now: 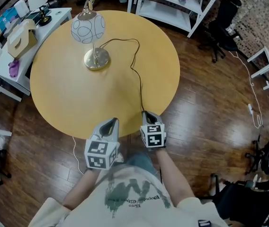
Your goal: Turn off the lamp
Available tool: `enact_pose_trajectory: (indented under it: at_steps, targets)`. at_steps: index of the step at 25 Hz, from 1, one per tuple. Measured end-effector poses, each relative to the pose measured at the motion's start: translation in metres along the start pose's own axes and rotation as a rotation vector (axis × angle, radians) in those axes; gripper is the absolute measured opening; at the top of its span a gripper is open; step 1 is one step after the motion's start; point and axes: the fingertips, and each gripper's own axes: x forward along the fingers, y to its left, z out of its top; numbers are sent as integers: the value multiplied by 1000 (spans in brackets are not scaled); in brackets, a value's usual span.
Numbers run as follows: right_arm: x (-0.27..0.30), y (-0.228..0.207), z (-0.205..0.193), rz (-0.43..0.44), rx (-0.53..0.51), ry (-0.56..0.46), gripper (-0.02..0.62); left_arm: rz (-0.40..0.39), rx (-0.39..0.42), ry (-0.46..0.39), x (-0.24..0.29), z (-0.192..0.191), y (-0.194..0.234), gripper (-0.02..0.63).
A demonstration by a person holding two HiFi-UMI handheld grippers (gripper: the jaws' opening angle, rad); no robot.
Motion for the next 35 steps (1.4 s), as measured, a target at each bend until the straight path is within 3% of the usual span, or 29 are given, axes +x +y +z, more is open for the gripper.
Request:
enact_pose_trajectory:
  at_steps: [11, 25, 35]
  targets:
    - [-16, 0, 17, -7, 62, -46, 0, 64, 2, -29, -27, 3, 5, 0]
    - [-113, 62, 57, 195, -35, -234, 0, 193, -42, -104, -73, -7, -18, 0]
    - [-202, 89, 59, 327, -88, -355, 0, 241, -66, -160, -107, -22, -62, 0]
